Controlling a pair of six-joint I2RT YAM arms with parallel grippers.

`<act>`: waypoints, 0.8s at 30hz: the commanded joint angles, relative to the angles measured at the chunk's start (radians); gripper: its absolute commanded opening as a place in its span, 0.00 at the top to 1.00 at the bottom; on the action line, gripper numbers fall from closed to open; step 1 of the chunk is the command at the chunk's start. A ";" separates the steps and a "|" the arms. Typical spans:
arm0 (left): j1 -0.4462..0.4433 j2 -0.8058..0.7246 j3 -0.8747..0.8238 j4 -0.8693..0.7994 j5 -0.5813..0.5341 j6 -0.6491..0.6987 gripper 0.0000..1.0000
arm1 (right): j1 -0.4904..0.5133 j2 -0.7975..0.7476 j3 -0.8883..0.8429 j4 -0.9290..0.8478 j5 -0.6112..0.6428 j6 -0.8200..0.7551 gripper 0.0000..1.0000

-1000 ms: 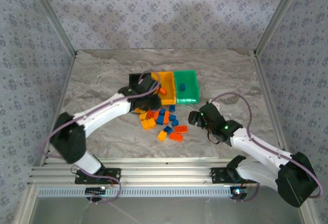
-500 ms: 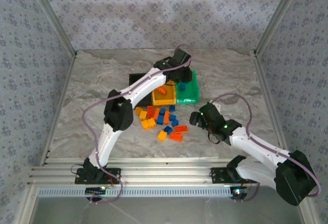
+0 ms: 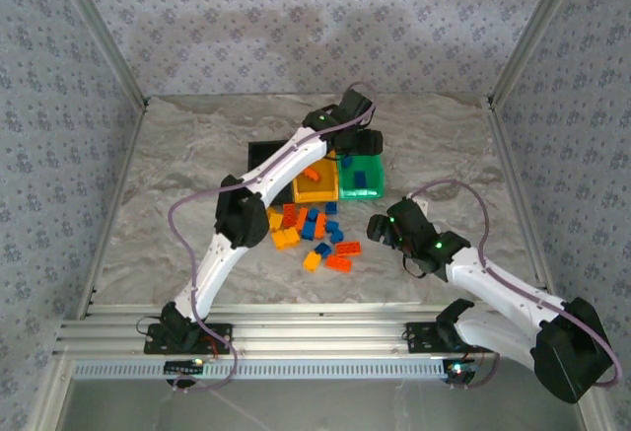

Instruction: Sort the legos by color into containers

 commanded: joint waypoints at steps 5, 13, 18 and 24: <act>-0.065 -0.434 -0.437 0.212 0.032 0.020 0.21 | -0.002 0.004 0.008 0.016 -0.046 -0.007 0.04; -0.101 -0.974 -1.206 0.448 -0.032 -0.037 0.01 | 0.106 0.092 0.054 0.083 -0.101 -0.070 0.06; -0.094 -1.263 -1.568 0.415 -0.154 -0.100 0.00 | 0.253 0.187 0.124 0.097 -0.071 -0.118 0.10; -0.009 -1.510 -1.851 0.343 -0.175 -0.197 0.00 | 0.397 0.350 0.244 0.109 -0.120 -0.235 0.18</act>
